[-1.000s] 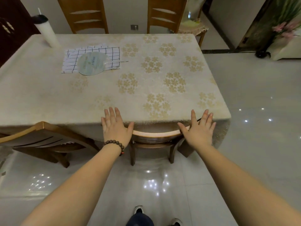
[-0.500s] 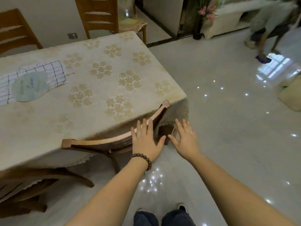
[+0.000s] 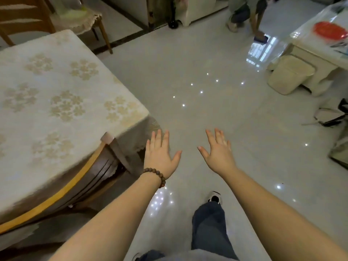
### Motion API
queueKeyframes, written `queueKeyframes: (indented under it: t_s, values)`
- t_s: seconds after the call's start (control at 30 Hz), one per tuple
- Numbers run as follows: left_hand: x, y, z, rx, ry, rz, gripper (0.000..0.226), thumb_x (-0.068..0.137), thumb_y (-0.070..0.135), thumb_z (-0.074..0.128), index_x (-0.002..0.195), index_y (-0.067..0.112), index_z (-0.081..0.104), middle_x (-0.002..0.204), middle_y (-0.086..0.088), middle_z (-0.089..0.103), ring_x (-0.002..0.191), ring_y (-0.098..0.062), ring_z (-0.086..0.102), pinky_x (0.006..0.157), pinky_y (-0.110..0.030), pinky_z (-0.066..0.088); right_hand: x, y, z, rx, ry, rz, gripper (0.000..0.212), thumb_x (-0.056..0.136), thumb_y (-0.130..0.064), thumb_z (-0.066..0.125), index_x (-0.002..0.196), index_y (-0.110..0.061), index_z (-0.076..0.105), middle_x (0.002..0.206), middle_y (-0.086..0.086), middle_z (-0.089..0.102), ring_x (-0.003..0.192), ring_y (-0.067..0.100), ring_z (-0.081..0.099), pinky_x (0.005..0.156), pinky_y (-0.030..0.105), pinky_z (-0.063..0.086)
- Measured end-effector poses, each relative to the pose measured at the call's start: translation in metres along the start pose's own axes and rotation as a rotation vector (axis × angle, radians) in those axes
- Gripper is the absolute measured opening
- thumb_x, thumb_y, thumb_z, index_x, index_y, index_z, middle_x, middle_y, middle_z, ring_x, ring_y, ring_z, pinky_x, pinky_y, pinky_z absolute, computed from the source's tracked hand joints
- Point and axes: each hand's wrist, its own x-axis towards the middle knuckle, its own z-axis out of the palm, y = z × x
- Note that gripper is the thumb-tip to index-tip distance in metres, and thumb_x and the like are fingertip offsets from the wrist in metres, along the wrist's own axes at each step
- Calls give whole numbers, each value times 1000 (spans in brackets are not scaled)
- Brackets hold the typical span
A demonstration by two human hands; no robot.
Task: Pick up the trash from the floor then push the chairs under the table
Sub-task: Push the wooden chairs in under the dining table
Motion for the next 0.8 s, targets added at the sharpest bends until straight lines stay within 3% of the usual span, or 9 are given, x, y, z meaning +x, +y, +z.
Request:
queueKeyframes:
  t_s: [0.2, 0.4, 0.8]
  values:
    - [118, 82, 31, 38, -21, -103, 77, 92, 60, 33, 152, 21, 3, 160, -8, 2, 147, -26, -3, 119, -43, 3, 117, 87, -45, 4, -26, -40, 68, 95, -50, 39, 150, -24, 10, 159, 10, 2, 147, 22, -4, 118, 46, 2]
    - [209, 135, 19, -19, 81, -212, 76, 92, 57, 36, 152, 19, 9, 160, -10, 7, 147, -27, 0, 118, -44, 5, 215, 137, -90, -31, -74, -99, 65, 96, -48, 38, 150, -23, 12, 159, 10, 3, 147, 22, -4, 118, 45, 1]
    - [343, 79, -5, 22, 128, -566, 75, 92, 58, 35, 152, 21, 9, 159, -12, 6, 146, -30, -2, 118, -46, 6, 410, 70, -83, -20, -161, -380, 63, 97, -47, 36, 150, -24, 13, 160, 9, -1, 146, 20, -7, 117, 43, -2]
